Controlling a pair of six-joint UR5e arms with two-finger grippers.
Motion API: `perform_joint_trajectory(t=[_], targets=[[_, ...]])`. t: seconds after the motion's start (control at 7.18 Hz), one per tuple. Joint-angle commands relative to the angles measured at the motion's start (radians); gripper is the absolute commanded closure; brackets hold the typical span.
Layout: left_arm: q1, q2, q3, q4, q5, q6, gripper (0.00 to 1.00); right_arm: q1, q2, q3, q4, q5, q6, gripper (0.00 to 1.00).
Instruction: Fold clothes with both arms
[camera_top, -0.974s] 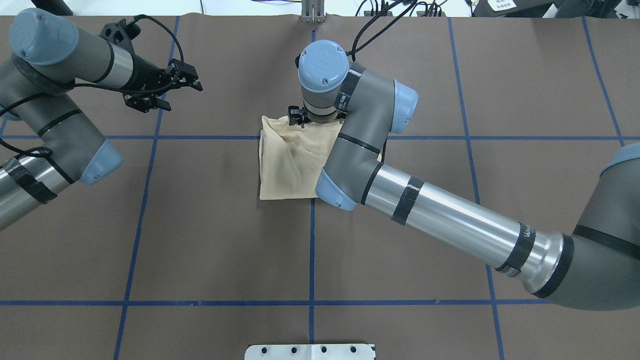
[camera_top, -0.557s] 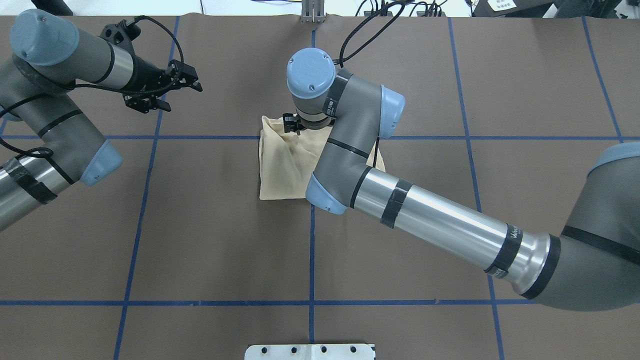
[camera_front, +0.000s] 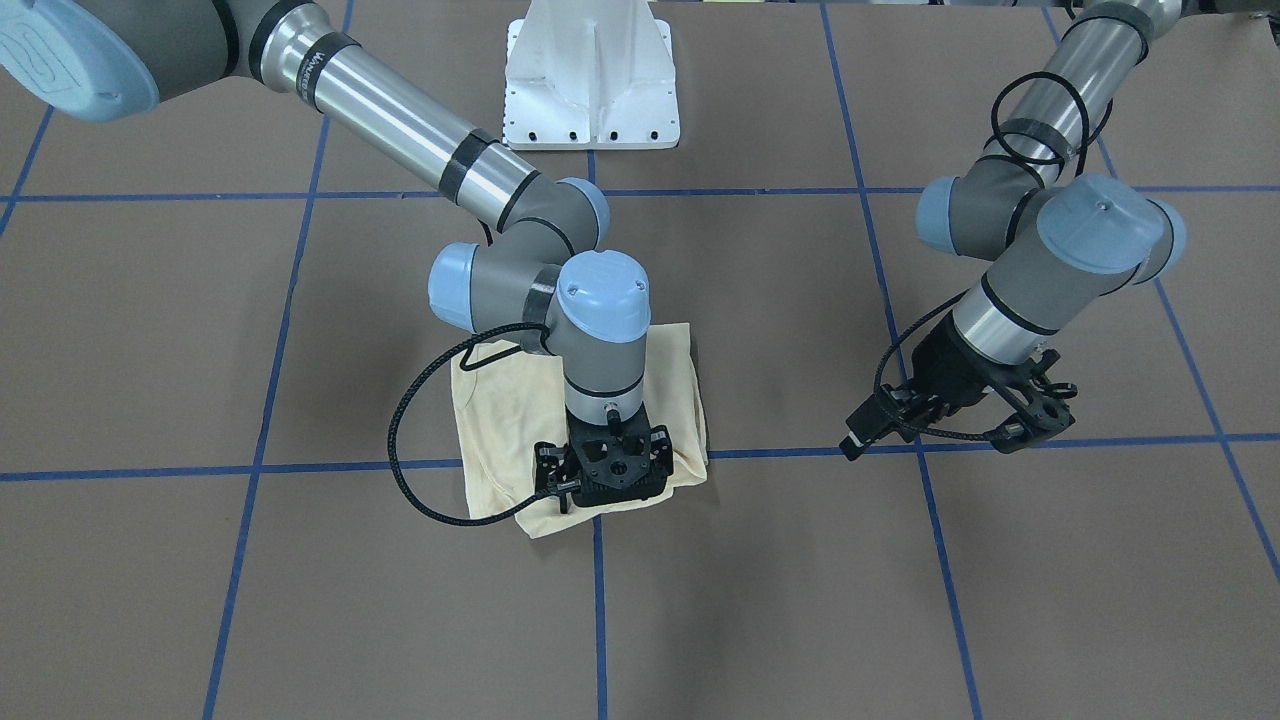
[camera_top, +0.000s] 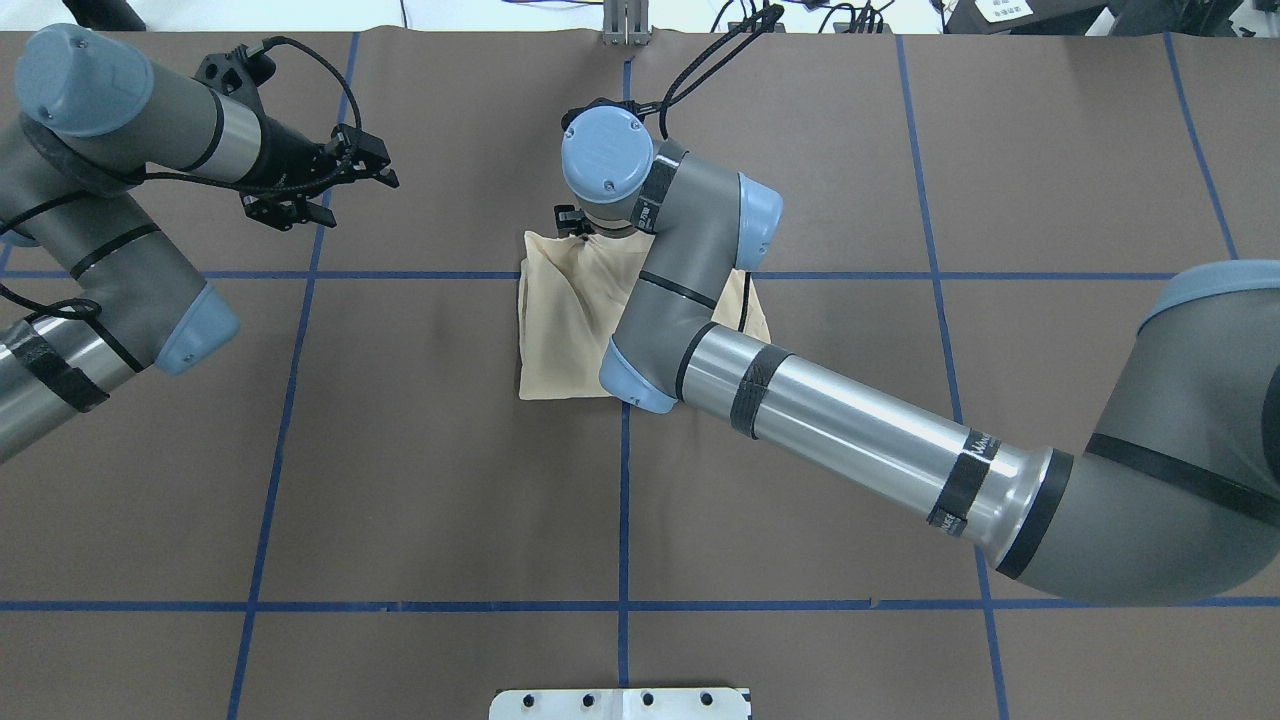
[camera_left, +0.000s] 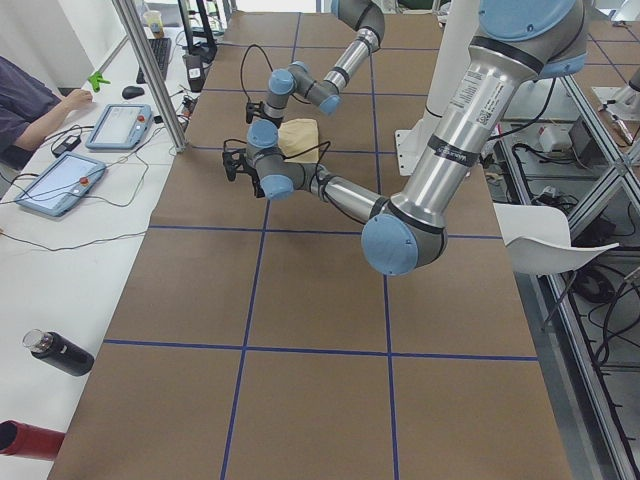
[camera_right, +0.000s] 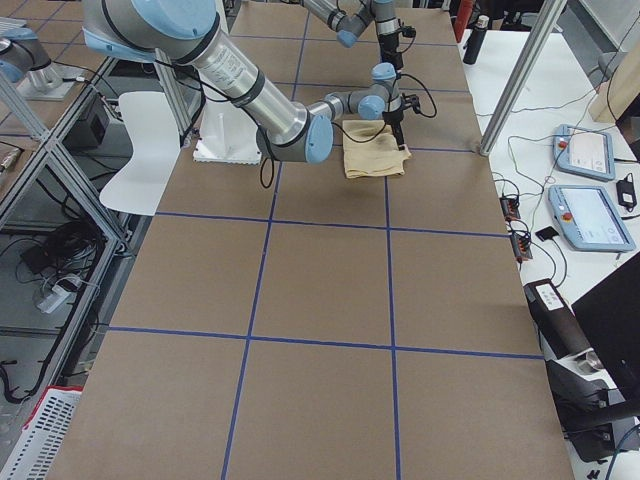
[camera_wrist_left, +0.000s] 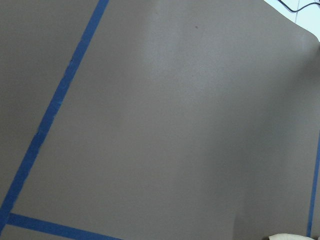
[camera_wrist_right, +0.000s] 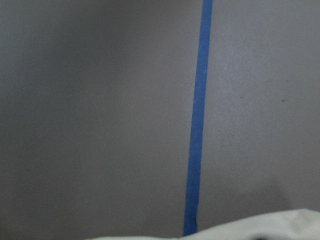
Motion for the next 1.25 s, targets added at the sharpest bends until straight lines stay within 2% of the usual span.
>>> perform_joint_trajectory(t=[0.0, 0.42, 0.56, 0.84, 1.11], targets=[[0.0, 0.001, 0.0, 0.001, 0.0, 0.0, 0.01, 0.002, 0.016, -0.017, 0.024, -0.039, 0.0, 0.0], [-0.034, 0.001, -0.006, 0.001, -0.009, 0.006, 0.01, 0.057, 0.034, 0.015, 0.018, 0.0, 0.004, 0.0], [-0.06, 0.018, -0.02, 0.003, -0.035, 0.079, 0.01, 0.09, 0.001, 0.084, -0.019, 0.081, -0.002, 0.0], [-0.129, 0.101, -0.069, 0.003, -0.049, 0.254, 0.01, 0.158, -0.108, 0.314, -0.237, 0.192, -0.075, 0.0], [-0.204, 0.173, -0.09, 0.003, -0.047, 0.493, 0.01, 0.225, -0.23, 0.506, -0.449, 0.246, -0.182, 0.0]])
